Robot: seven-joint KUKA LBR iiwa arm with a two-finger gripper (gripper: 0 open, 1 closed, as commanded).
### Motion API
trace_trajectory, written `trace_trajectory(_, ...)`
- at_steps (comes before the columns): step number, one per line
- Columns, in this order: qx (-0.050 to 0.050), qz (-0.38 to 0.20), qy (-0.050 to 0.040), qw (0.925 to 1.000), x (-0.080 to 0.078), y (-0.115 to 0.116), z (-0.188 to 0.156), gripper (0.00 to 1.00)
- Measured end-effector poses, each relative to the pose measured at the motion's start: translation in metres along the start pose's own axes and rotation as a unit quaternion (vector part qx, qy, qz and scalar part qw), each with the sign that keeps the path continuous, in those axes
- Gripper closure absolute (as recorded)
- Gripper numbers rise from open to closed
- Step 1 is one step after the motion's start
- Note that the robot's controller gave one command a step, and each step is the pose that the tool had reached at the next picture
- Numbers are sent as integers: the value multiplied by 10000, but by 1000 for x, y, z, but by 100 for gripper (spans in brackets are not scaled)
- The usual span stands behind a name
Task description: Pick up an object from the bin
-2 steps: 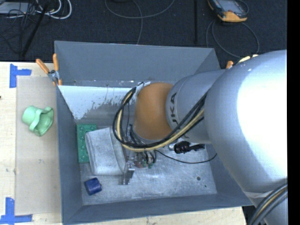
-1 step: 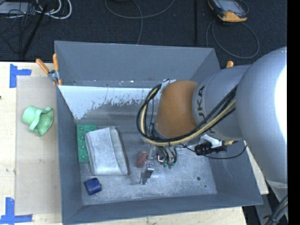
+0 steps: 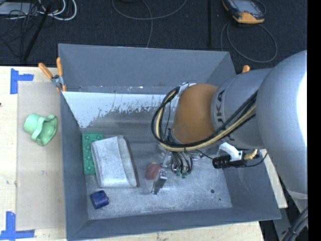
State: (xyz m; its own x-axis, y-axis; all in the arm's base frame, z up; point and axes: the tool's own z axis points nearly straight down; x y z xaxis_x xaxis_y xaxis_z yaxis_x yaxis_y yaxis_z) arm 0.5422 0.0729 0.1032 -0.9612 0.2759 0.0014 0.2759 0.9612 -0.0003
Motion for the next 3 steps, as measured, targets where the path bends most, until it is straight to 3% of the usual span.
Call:
trace_trajectory(1,-21,1363,-33,9907,7,8,30,0)
trace_trajectory(2,-4,1344,-14,9909,6,9,29,0)
trace_trajectory(3,-24,1339,-64,9910,3,9,26,100)
